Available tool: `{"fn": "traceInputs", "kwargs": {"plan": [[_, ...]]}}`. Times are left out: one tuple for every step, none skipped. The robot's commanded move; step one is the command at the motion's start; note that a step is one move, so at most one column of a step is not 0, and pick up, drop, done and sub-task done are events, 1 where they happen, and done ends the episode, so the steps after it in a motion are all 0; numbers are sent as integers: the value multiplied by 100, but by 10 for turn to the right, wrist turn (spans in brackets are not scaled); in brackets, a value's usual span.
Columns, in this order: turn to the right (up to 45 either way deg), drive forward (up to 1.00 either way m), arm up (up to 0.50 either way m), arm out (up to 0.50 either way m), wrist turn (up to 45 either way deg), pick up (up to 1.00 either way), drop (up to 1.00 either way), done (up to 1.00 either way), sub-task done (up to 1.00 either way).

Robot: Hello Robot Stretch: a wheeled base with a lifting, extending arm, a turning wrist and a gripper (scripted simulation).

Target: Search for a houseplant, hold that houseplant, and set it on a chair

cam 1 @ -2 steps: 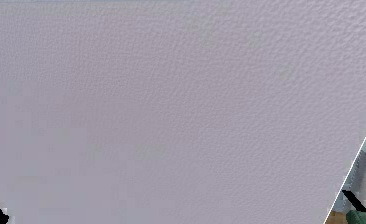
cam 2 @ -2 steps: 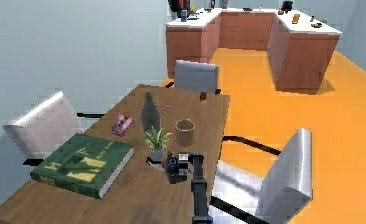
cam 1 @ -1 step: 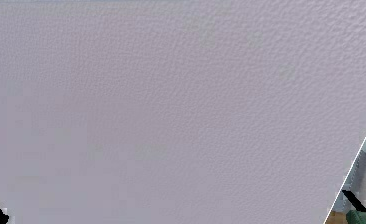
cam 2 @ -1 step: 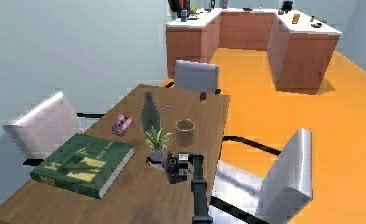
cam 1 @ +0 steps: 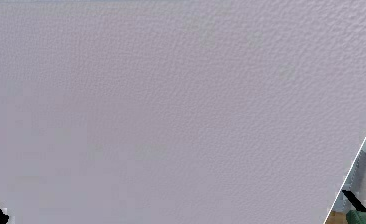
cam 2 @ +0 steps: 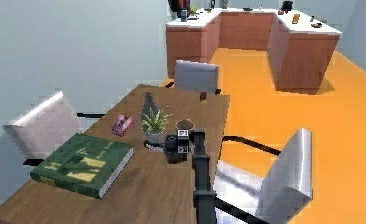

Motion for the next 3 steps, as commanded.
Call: {"fn": "traceInputs", "kwargs": {"plan": [[0,0,26,0,0,0,0,0,0],[0,0,0,0,-450,0,0,0,0],[0,0,0,0,-450,0,0,0,0]]}}
